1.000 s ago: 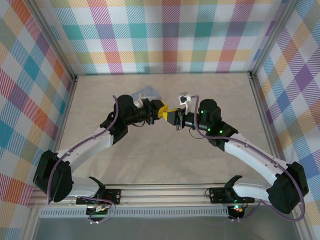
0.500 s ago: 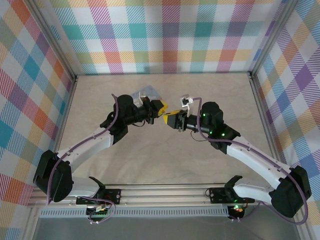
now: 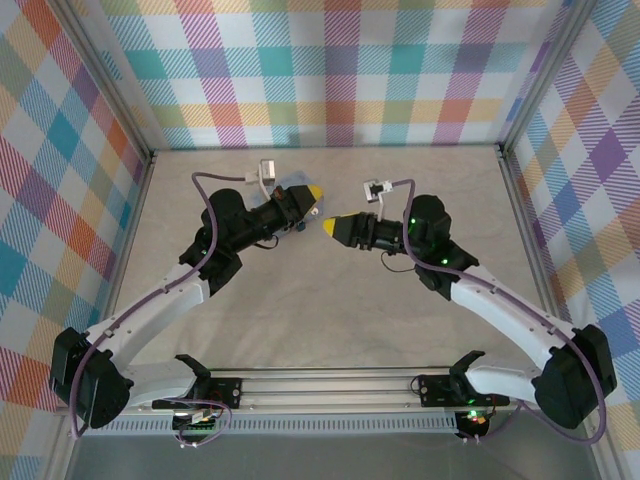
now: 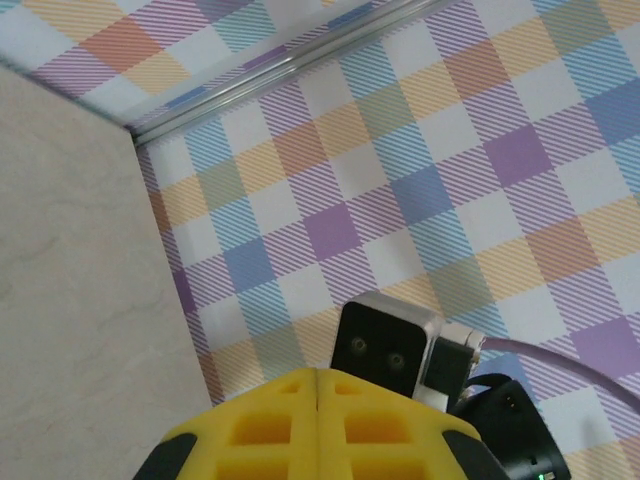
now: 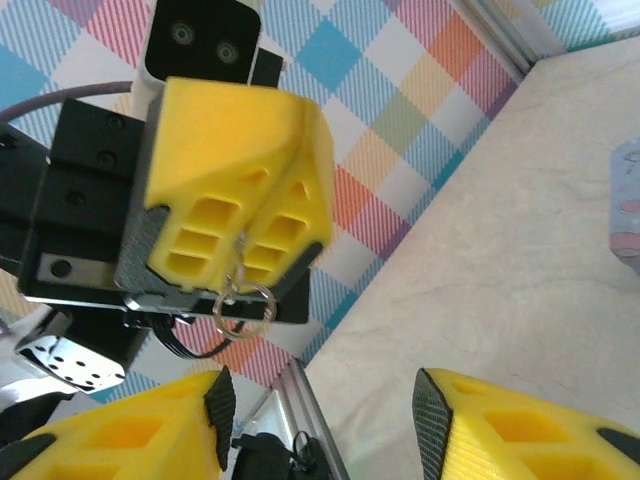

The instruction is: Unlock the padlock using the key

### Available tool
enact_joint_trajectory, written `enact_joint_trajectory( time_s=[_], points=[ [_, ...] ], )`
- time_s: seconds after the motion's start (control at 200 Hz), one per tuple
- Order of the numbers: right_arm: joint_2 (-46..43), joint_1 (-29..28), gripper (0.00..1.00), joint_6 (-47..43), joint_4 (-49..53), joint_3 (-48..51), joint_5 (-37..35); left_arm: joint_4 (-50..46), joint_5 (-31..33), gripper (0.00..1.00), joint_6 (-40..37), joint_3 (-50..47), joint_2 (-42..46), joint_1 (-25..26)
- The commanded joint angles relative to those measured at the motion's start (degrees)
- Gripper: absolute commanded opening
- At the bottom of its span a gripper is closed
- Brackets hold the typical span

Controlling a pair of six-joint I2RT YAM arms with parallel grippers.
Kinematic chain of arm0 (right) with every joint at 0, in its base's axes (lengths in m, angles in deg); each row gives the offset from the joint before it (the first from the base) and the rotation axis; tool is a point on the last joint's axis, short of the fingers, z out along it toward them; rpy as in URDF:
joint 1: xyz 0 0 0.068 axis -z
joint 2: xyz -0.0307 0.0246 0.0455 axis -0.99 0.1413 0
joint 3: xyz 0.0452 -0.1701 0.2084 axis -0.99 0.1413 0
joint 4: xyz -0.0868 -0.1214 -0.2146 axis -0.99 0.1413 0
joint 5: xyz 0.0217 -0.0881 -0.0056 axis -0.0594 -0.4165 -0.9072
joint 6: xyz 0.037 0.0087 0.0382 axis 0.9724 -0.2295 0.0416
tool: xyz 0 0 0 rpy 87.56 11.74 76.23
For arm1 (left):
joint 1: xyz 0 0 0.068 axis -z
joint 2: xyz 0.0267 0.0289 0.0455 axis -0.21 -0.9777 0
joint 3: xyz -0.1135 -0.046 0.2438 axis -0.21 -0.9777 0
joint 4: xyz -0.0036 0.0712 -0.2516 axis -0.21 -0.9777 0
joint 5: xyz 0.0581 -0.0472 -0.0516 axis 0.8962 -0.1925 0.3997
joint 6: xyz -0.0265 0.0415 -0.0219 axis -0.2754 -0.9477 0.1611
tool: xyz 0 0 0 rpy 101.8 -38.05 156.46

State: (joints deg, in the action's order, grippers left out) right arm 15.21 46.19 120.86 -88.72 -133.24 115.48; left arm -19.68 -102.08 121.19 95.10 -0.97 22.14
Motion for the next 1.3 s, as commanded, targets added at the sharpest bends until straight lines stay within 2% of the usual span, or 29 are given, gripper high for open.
enact_joint_trajectory(
  time_s=[0.0, 0.295, 0.47, 0.805, 1.005, 1.09, 1.175, 1.295],
  points=[
    [1.4, -0.1, 0.54, 2.7, -6.1, -2.6, 2.9, 3.6, -0.1, 0.0, -3.2, 0.7, 0.1, 0.2],
    [4.7, -0.4, 0.54, 4.1, -9.5, -5.1, 3.4, 4.0, -0.6, 0.0, -3.3, 0.7, -0.3, 0.4],
    [6.1, -0.9, 0.49, 4.4, -10.0, -6.1, 3.9, 4.1, -0.9, 0.0, -3.1, 0.8, -0.6, 0.4],
    [6.7, -1.2, 0.31, 4.6, -9.6, -6.1, 4.1, 4.6, -0.6, 0.0, -2.3, 0.3, -0.8, 0.5],
    [5.7, -1.1, 0.16, 3.8, -7.7, -5.7, 2.6, 4.6, -0.4, 0.0, -2.3, 0.2, -0.6, 0.5],
    [5.0, -1.1, 0.04, 3.1, -6.5, -5.4, 1.9, 4.6, -0.4, 0.0, -2.3, 0.3, -0.6, 0.5],
    [4.1, -1.1, 0.0, 1.9, -4.2, -5.4, 0.9, 3.9, -0.2, 0.0, -2.4, 0.4, -0.4, 0.4],
    [2.5, -1.2, 0.0, -1.1, 0.5, -5.3, -0.3, 1.1, 0.4, 0.23, -4.3, 1.3, 0.0, 0.5]
  ],
)
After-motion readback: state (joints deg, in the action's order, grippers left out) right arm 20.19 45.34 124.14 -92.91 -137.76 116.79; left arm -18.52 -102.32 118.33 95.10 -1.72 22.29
